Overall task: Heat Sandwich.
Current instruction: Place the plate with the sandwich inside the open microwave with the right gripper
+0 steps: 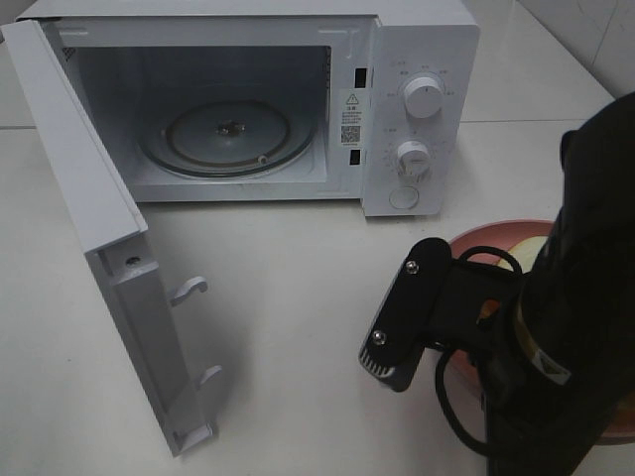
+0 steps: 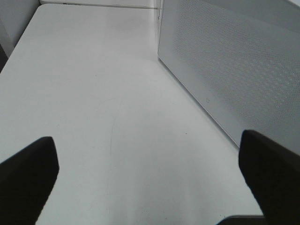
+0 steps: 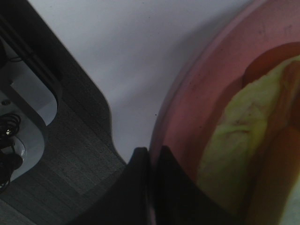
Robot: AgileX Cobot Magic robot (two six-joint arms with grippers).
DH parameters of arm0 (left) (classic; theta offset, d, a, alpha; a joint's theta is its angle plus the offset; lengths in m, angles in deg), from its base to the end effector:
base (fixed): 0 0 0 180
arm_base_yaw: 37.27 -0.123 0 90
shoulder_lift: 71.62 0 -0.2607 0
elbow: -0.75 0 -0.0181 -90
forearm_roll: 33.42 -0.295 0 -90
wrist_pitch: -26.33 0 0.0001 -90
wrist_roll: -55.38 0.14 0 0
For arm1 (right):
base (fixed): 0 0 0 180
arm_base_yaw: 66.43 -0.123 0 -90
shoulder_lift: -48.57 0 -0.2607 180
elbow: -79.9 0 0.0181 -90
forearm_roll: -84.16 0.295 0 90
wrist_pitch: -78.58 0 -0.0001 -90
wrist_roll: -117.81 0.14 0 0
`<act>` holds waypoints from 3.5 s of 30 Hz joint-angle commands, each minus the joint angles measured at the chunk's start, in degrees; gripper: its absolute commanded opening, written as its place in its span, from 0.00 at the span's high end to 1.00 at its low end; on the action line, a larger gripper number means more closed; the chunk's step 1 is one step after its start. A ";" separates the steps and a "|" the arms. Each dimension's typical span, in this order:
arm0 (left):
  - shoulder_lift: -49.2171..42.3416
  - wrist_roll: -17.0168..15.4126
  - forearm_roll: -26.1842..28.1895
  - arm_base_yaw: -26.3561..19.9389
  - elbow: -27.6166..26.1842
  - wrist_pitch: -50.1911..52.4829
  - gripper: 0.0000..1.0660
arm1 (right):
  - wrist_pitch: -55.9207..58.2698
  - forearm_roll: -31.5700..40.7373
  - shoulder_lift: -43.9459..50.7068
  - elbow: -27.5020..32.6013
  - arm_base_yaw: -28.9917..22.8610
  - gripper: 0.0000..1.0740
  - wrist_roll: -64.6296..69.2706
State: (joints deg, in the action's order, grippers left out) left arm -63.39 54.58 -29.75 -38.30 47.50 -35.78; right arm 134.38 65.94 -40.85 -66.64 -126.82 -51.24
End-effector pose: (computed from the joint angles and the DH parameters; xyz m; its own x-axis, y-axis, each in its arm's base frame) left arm 0.0978 -0.0062 0.2808 -0.4555 -0.0521 -0.8887 0.0124 0.9978 -0.0648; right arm 0.1606 0.2092 0.1036 -0.5003 -0.8644 -0.0493 -0.8298 0.4950 -0.2579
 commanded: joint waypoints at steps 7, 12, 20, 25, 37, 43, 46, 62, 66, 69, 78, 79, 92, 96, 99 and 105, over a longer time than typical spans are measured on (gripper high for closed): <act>-1.32 -0.34 -0.06 -0.11 0.11 0.86 0.06 | 0.11 -1.49 0.46 0.06 -0.40 1.00 -15.13; -1.32 -0.34 -0.06 -0.11 0.11 0.86 0.06 | -2.81 -1.49 0.46 0.06 -0.40 1.00 -22.92; -1.32 -0.34 -0.06 -0.11 0.11 0.86 0.06 | -5.56 -1.66 0.46 0.06 -0.40 1.00 -33.80; -1.32 -0.34 -0.06 -0.11 0.11 0.86 0.06 | -7.85 1.32 0.46 0.06 -0.40 1.00 -33.12; -1.32 -0.34 -0.06 -0.11 0.11 0.86 0.06 | -11.69 1.83 0.46 0.06 4.81 1.00 -49.45; -1.32 -0.34 -0.06 -0.11 0.11 0.86 0.06 | -15.13 5.44 0.46 0.06 9.11 1.00 -61.65; -1.32 -0.34 -0.06 -0.11 0.11 0.86 0.06 | -15.76 8.59 0.46 0.06 11.46 1.00 -67.72; -1.32 -0.34 -0.06 -0.11 0.11 0.86 0.06 | -18.05 19.60 0.46 0.06 21.14 1.00 -96.60; -1.32 -0.34 -0.06 -0.11 0.11 0.86 0.06 | -18.33 19.65 0.46 0.00 21.14 1.00 -97.00; -1.32 -0.34 -0.06 -0.11 0.11 0.86 0.06 | -18.45 19.60 0.46 -0.34 21.14 1.00 -96.77; -1.32 -0.34 -0.06 -0.11 0.11 0.86 0.06 | -18.33 19.82 -1.95 -3.61 21.14 1.00 -96.60; -1.32 -0.34 -0.06 -0.11 0.11 0.86 0.06 | -18.33 20.11 -2.81 -4.70 21.03 1.00 -96.66; -1.32 -0.34 -0.06 -0.11 0.11 0.86 0.06 | -18.56 22.52 -9.63 -12.20 21.03 1.00 -97.92; -1.32 -0.34 -0.06 -0.11 0.11 0.86 0.06 | -18.62 22.52 -11.75 -14.55 21.03 1.00 -98.32; -1.32 -0.34 -0.06 -0.11 0.11 0.86 0.06 | -18.68 22.52 -13.41 -16.39 21.03 1.00 -98.32; -1.32 -0.34 -0.06 -0.11 0.11 0.86 0.06 | -18.51 22.52 -16.50 -19.88 21.03 1.00 -98.32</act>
State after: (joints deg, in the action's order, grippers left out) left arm -63.39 54.58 -29.75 -38.30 47.50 -35.78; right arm 117.02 88.46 -57.06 -85.32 -105.91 -148.93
